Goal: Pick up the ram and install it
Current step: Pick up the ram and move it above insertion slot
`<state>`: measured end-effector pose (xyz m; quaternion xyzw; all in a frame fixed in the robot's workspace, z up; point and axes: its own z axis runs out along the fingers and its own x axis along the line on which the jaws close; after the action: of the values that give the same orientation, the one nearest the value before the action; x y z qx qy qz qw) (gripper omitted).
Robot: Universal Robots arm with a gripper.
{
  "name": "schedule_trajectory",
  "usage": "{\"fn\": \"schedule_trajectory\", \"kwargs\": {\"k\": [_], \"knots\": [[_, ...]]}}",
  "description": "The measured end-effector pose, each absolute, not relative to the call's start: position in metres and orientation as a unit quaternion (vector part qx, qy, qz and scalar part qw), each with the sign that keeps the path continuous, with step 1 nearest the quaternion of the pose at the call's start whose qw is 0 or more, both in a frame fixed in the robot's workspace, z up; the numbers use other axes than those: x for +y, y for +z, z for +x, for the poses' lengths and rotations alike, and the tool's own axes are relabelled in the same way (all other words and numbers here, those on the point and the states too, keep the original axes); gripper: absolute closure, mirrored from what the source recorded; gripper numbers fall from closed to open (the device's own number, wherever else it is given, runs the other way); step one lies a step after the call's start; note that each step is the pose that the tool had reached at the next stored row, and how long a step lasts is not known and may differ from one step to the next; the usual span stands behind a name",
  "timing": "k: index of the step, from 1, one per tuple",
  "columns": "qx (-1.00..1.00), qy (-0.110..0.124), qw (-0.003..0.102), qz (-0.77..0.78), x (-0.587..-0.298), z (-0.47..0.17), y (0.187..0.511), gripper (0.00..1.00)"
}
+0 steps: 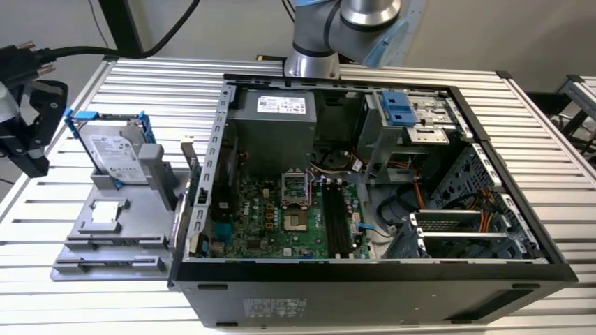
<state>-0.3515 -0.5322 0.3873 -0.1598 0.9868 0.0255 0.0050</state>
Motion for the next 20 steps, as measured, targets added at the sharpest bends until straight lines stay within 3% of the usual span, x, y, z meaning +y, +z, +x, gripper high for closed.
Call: {"fn": "schedule_trajectory", "kwargs": {"k": [20], "knots": [[0.941, 0.026, 0.000, -0.336, -0.5321, -0.3515, 0.3873, 1.00]]}}
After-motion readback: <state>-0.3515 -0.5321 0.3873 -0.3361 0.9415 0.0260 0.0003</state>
